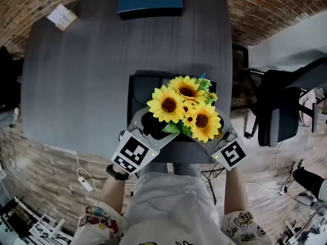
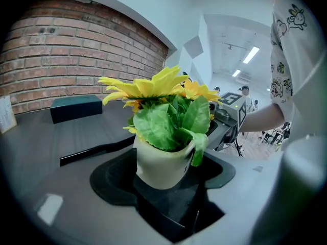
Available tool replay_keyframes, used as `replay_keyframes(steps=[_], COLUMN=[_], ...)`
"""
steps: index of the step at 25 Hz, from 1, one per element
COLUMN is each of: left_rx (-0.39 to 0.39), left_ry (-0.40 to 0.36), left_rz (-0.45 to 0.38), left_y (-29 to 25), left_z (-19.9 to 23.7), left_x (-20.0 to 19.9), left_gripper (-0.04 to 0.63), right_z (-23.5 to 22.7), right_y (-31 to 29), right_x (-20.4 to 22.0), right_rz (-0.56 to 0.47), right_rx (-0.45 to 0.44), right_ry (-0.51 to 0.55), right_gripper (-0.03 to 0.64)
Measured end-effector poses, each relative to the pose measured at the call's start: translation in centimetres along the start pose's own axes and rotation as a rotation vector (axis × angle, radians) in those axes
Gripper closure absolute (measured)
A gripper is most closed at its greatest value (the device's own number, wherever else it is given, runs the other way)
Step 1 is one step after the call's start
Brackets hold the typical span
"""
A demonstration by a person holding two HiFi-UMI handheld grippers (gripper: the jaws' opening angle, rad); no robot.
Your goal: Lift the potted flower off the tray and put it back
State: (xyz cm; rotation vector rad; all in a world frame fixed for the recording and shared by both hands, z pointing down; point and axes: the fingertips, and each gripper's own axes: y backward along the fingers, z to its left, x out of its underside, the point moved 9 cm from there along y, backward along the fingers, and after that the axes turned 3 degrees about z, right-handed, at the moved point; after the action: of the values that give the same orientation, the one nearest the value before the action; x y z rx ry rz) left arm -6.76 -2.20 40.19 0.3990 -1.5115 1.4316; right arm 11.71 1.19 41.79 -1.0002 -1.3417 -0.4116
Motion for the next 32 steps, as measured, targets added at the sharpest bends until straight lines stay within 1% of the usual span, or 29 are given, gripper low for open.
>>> replay_keyframes(steps=[4, 10, 21, 28, 32], left_rx=[-0.006, -0.015, -0.031, -0.043, -0.051], left_ry=[-0.011, -0.009, -0.017, -0.029, -0.025], left_rz=[-0.005, 0.020, 0.037, 0.026, 0.020], left_y=[-1.0, -2.5, -3.1, -3.2, -3.2], left_z=[0.1, 0.7, 0.5, 0.5, 0.5], left_x=[1.4, 1.9, 2.3, 2.7, 2.8], left_gripper=[0.235, 0.235, 0.238, 0.235, 0.233], right_z=[-0.1, -1.2, -1.4, -1.2, -1.3], right_y=[-0.5, -0.9, -1.0, -1.2, -1.3], right_x=[1.6, 2.7, 3.0, 3.2, 3.4], right_rz=[0.017, 0.091, 0.143, 0.150, 0.133], right_rx=[-0.001, -0.009, -0.006, 0.006, 0.019], right_ry=[0.012, 0.042, 0.072, 0.075, 0.040], right_gripper=[0.253, 0.253, 0.253, 0.258, 0.249])
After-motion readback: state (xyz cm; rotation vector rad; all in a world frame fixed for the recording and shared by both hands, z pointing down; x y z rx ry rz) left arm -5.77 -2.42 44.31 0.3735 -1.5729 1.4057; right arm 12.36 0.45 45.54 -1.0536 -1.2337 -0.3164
